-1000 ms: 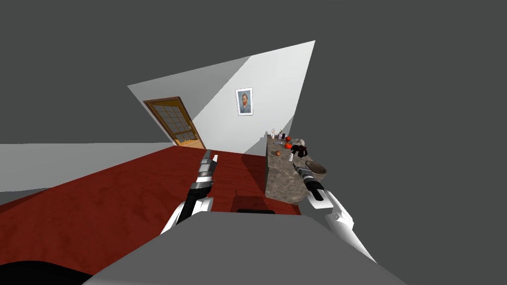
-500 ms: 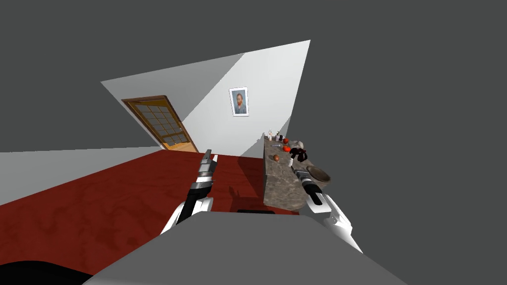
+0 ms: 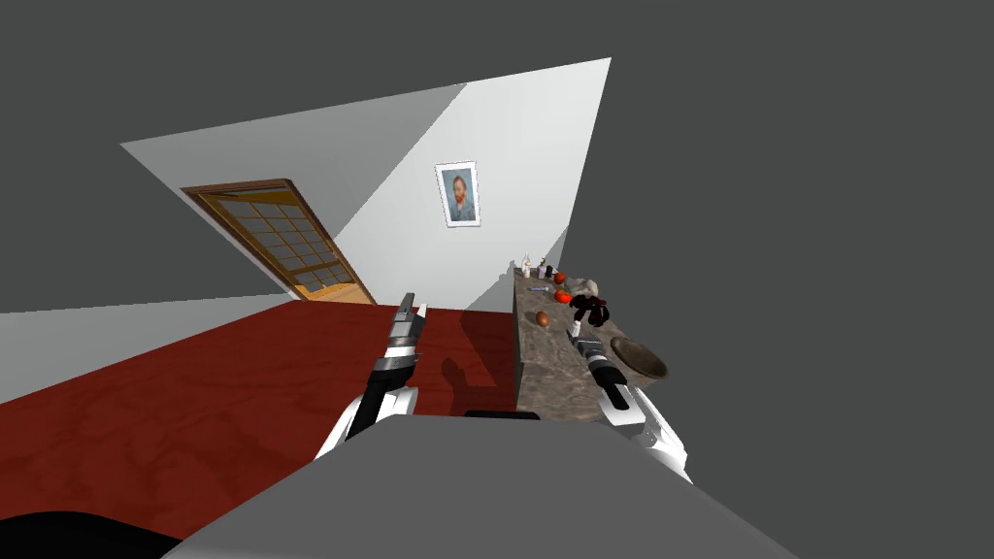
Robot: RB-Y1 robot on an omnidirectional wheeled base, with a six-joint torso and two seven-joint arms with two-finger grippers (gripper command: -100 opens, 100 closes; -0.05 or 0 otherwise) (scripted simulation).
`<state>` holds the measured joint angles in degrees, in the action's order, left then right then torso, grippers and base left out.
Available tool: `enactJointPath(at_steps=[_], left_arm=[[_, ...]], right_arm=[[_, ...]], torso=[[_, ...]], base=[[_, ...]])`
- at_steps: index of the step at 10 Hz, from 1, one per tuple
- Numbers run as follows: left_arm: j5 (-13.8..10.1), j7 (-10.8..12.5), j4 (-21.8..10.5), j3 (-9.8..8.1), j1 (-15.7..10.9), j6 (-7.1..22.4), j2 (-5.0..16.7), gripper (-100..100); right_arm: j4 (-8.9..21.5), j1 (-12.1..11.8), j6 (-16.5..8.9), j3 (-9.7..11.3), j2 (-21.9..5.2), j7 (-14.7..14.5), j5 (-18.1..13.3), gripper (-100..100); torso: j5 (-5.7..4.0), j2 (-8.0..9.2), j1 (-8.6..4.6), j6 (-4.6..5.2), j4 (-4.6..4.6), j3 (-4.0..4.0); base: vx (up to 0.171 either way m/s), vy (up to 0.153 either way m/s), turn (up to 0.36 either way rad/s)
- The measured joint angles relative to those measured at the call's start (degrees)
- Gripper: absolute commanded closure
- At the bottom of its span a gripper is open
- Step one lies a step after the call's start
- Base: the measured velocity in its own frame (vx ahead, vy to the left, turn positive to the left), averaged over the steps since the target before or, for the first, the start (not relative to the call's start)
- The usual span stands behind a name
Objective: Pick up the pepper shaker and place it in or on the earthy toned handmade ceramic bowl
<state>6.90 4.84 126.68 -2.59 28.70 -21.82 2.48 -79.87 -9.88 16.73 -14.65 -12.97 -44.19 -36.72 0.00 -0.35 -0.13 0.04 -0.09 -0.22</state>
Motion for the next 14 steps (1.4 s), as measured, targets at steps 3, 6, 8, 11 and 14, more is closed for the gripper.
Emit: enactJointPath(at_steps=[3,6,8,11,14], left_arm=[[0.0,0.0,0.0,0.0,0.0,0.0,0.0,0],[0.0,0.0,0.0,0.0,0.0,0.0,0.0,0],[0.0,0.0,0.0,0.0,0.0,0.0,0.0,0],[0.0,0.0,0.0,0.0,0.0,0.0,0.0,0],[0.0,0.0,0.0,0.0,0.0,0.0,0.0,0]], right_arm=[[0.4,0.9,-0.8,0.1,0.4,-2.7,2.8,-100],[0.5,1.6,-2.0,0.4,0.8,-6.6,5.9,-100],[1.0,2.5,-2.9,0.5,1.4,-9.8,8.9,-100],[1.3,3.6,-4.3,0.8,1.8,-14.3,13.1,-100],[1.4,4.3,-5.5,1.0,2.3,-18.4,16.3,-100]], torso=[[-0.03,0.52,-0.14,-0.02,0.13,0.31],[-0.01,0.49,-0.05,0.01,0.12,0.3],[-0.04,0.59,-0.21,0.0,0.14,0.35],[-0.03,0.58,-0.12,0.0,0.14,0.35],[-0.03,0.51,-0.11,0.02,0.12,0.31]], base=[[-0.022,-0.03,0.085],[-0.018,-0.025,0.039],[-0.038,-0.056,0.055],[-0.032,-0.032,0.064],[-0.02,-0.031,0.052]])
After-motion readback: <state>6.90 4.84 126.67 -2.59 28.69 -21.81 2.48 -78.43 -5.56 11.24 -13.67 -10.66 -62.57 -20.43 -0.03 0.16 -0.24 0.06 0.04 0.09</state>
